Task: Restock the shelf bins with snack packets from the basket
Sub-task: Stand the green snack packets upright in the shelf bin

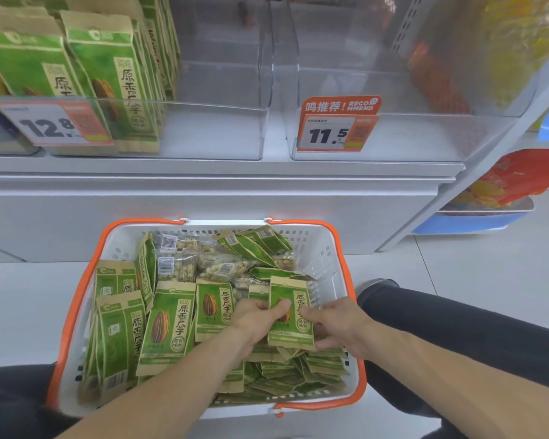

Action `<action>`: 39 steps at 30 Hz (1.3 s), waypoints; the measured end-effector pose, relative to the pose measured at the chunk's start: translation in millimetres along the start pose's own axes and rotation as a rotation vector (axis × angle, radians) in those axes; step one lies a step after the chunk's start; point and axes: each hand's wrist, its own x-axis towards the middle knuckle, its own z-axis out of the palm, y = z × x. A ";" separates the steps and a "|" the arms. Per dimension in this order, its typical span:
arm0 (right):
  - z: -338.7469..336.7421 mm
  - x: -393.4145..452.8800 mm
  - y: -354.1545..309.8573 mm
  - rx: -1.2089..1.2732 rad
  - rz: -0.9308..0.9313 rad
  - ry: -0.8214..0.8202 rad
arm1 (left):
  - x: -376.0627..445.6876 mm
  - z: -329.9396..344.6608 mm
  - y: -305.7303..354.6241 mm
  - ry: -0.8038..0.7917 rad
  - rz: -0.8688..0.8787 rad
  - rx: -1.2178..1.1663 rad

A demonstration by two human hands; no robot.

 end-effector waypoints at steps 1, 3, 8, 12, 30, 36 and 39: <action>0.1 -1.1 -1.8 0.003 0.027 -0.027 | 2.6 -3.3 0.9 -0.001 0.007 0.044; 1.3 -5.3 -7.5 -0.029 0.058 -0.089 | -2.2 -11.8 9.4 -0.020 -0.043 0.106; 13.3 -20.0 -27.4 -0.099 0.024 -0.180 | -31.6 -39.2 49.9 -0.337 -0.175 0.043; 42.0 -46.2 -58.7 -0.001 -0.159 -0.125 | -66.6 -79.0 101.7 -0.402 0.006 0.265; 139.5 -118.6 -196.6 -0.190 -0.776 -0.125 | -159.3 -209.1 160.5 0.068 0.779 0.011; 158.2 -103.4 -203.2 -0.221 -0.923 -0.102 | -151.5 -214.4 157.7 0.177 0.813 -0.013; 162.2 -97.3 -212.1 -0.266 -1.021 -0.067 | -148.6 -213.5 160.6 0.256 0.870 -0.071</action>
